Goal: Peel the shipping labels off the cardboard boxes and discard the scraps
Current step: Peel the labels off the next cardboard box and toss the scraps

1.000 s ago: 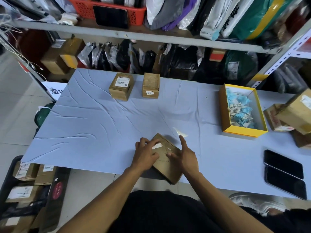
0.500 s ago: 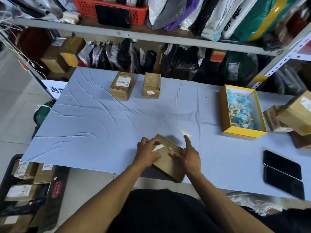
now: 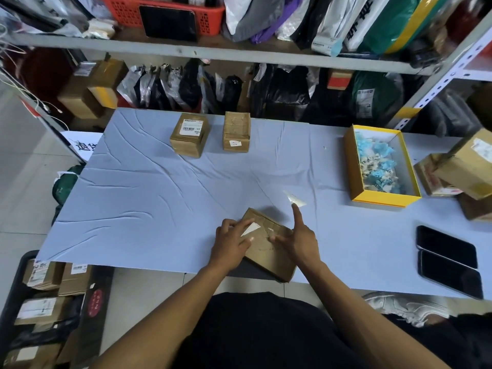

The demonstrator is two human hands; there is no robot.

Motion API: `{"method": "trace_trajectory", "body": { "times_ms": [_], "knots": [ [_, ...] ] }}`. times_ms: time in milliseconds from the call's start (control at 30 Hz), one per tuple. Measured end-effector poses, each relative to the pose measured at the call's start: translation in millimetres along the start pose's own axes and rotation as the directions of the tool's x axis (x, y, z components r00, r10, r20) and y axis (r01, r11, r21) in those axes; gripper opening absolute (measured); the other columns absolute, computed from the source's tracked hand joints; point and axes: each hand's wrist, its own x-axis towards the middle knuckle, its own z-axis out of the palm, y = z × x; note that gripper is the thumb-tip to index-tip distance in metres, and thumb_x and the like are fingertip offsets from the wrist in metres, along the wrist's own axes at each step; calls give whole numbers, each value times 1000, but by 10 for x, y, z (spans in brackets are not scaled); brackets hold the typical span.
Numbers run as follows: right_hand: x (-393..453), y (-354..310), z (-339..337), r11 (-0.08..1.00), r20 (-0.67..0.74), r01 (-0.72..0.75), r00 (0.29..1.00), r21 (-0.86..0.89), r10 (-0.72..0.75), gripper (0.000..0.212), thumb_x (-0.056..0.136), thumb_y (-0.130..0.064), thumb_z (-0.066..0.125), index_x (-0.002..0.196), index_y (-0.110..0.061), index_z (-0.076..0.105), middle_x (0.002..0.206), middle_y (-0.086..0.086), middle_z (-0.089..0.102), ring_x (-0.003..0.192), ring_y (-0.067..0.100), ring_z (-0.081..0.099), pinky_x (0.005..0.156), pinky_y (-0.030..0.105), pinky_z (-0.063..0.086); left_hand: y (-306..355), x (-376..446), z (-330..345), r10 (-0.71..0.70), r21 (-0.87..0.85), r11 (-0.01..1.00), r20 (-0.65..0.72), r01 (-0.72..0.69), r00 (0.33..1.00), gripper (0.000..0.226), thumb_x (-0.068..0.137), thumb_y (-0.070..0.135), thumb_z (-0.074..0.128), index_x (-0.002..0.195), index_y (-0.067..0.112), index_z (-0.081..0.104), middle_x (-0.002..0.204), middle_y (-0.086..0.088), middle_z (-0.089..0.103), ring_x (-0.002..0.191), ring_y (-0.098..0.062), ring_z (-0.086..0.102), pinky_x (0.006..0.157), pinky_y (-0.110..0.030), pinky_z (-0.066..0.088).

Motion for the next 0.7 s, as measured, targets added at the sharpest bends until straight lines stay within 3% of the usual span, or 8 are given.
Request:
{"method": "trace_trajectory", "body": {
  "times_ms": [433,567,700],
  "knots": [
    [-7,8,7,1000,-1,8,1000,-15,-8,106,72,-52,76,150,-39,5,92,6,63,80,23,59,69,37,51,182,163,-96,-72,22,997,102,70,992,36,90,19,63,120,35,50,119,0,35,118,-18,33,89,-22,37],
    [8,-3,-7,1000,2,3,1000,-17,-3,108,71,-54,77,150,-38,5,91,7,63,78,22,58,68,36,50,210,175,-117,-69,26,997,127,67,989,24,91,17,62,109,30,53,115,-1,35,116,-18,33,88,-21,35],
    [11,-11,-38,1000,12,-1,1000,-1,1,108,70,-53,78,151,-36,7,89,6,61,75,21,53,65,33,46,155,91,-80,-70,-83,994,81,77,994,23,90,20,62,107,32,52,116,2,36,116,-14,36,88,-22,38]
  ]
}}
